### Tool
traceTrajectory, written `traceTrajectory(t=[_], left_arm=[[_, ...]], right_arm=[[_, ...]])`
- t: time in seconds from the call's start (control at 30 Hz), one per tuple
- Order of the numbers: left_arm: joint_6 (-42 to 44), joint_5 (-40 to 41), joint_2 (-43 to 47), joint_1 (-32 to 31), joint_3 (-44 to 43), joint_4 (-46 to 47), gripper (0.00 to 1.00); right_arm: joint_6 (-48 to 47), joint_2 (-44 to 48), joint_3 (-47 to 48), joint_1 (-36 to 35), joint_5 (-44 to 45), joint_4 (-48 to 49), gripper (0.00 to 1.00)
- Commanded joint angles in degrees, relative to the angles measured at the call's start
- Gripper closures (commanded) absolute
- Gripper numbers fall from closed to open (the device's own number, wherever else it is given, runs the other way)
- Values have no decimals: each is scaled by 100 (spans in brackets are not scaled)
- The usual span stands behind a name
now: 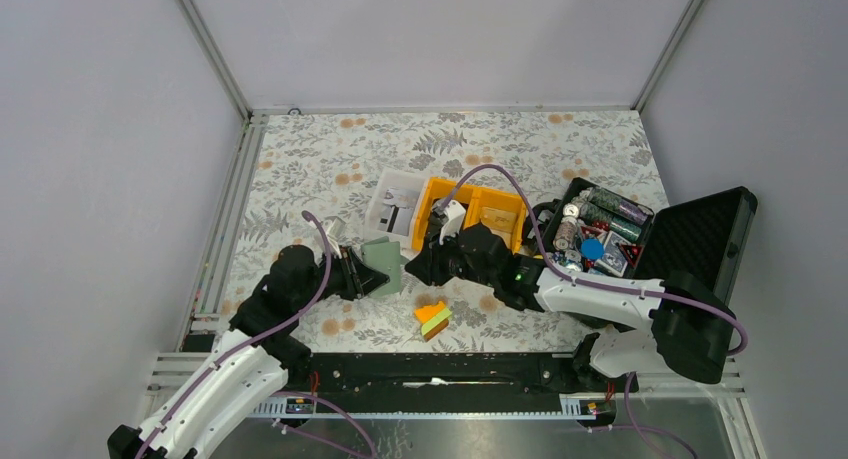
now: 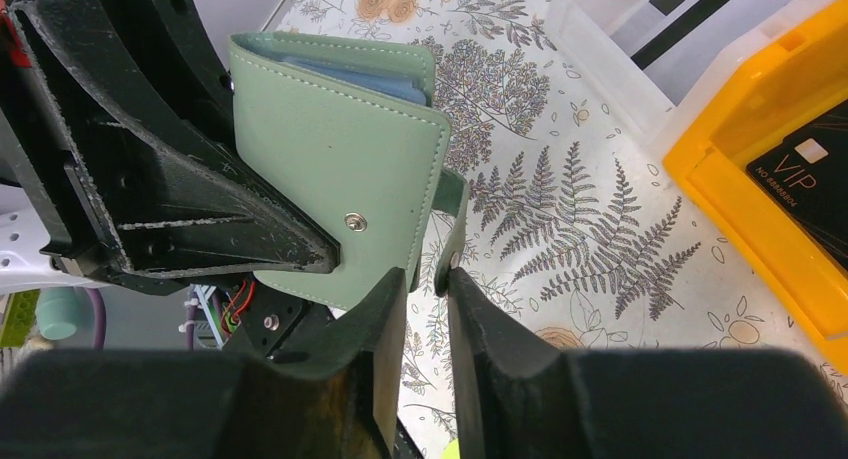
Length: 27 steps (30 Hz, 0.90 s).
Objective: Put the credit cards into the card holder
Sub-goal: Close the card holder at the center of the board.
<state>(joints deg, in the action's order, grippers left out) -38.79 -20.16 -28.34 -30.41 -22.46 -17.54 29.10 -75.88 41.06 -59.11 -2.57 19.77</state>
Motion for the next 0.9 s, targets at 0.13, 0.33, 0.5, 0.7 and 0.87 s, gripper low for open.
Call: traceTrajectory(t=[0.13,0.33,0.5,0.7,0.87], left_arm=[[108,-83,-19,20,-277,304,100],[104,-110,-45,18,-244,332,100],[125,-115,-179,18,-268,291,100],[141,-103,-175,18,-268,263,100],[140,-118,-68,22,-237,263,100]], right_arm=[[-176,-5,181,-57,183,39,85],[-306,-74,242,-99,-27,110,100],[-520,-208,446,-417,-160,247,100],[-494,-419,577,-594,-205,510,100],[-485,-487,596,-602,13,468,100]])
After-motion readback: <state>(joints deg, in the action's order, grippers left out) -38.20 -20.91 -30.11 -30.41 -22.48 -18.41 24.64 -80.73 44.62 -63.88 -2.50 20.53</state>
